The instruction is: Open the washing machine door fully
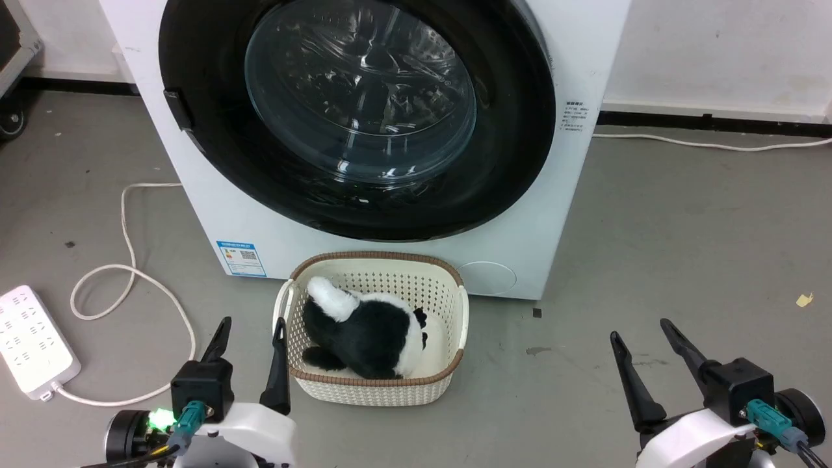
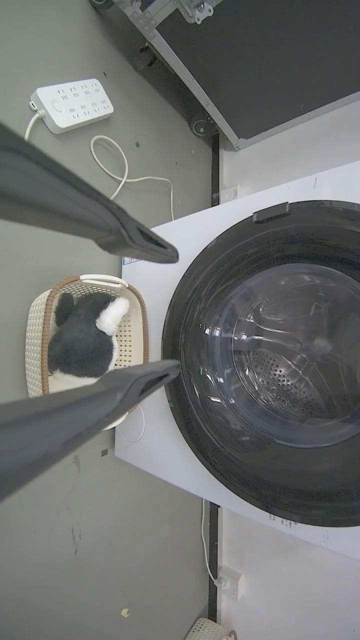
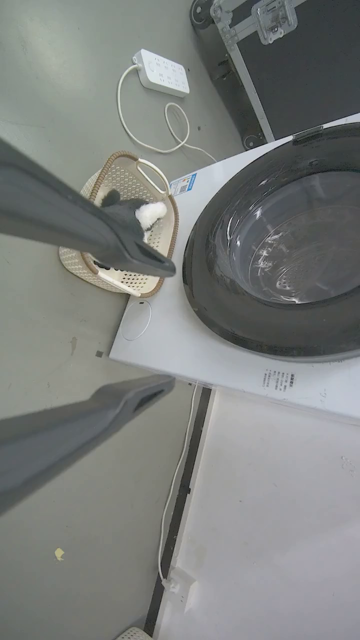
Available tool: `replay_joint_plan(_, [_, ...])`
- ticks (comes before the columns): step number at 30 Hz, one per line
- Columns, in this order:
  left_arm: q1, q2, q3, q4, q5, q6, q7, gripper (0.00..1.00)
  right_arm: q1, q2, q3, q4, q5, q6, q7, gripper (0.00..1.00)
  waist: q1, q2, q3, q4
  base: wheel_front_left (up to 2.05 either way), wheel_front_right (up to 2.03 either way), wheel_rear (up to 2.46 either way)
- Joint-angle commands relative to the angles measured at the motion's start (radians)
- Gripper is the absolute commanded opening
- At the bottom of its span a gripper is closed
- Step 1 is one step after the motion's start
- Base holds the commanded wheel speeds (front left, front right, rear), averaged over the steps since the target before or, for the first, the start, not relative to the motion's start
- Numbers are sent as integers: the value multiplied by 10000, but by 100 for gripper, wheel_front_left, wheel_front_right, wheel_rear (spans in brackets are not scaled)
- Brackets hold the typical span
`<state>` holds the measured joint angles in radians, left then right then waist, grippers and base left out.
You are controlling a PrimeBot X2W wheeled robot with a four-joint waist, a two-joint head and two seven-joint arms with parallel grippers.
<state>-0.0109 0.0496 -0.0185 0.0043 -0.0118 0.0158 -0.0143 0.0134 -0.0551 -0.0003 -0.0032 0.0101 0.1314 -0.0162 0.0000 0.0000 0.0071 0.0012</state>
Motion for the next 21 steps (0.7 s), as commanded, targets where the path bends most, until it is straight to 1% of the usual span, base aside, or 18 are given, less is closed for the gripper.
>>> replay_joint_plan(1, [-48, 1, -64, -4, -12, 67, -116, 100, 7, -26, -32, -32, 94, -1, -107, 100, 0, 0, 35, 13, 0, 0, 0])
replay_joint_plan(9, [-199, 1, -273, -98, -17, 229, -283, 100, -150, -205, -71, -94, 211, -1, -273, 100, 0, 0, 330, 105, 0, 0, 0])
replay_joint_plan(20, [-488, 2, -570, -234, -70, 512, -492, 100, -810, -827, 26, -162, 561, -2, -482, 100, 0, 0, 869, 261, 0, 0, 0])
replay_joint_plan(21, [-550, 2, -628, -266, -75, 572, -534, 100, -983, -964, 44, -190, 670, -2, -523, 100, 0, 0, 985, 292, 0, 0, 0])
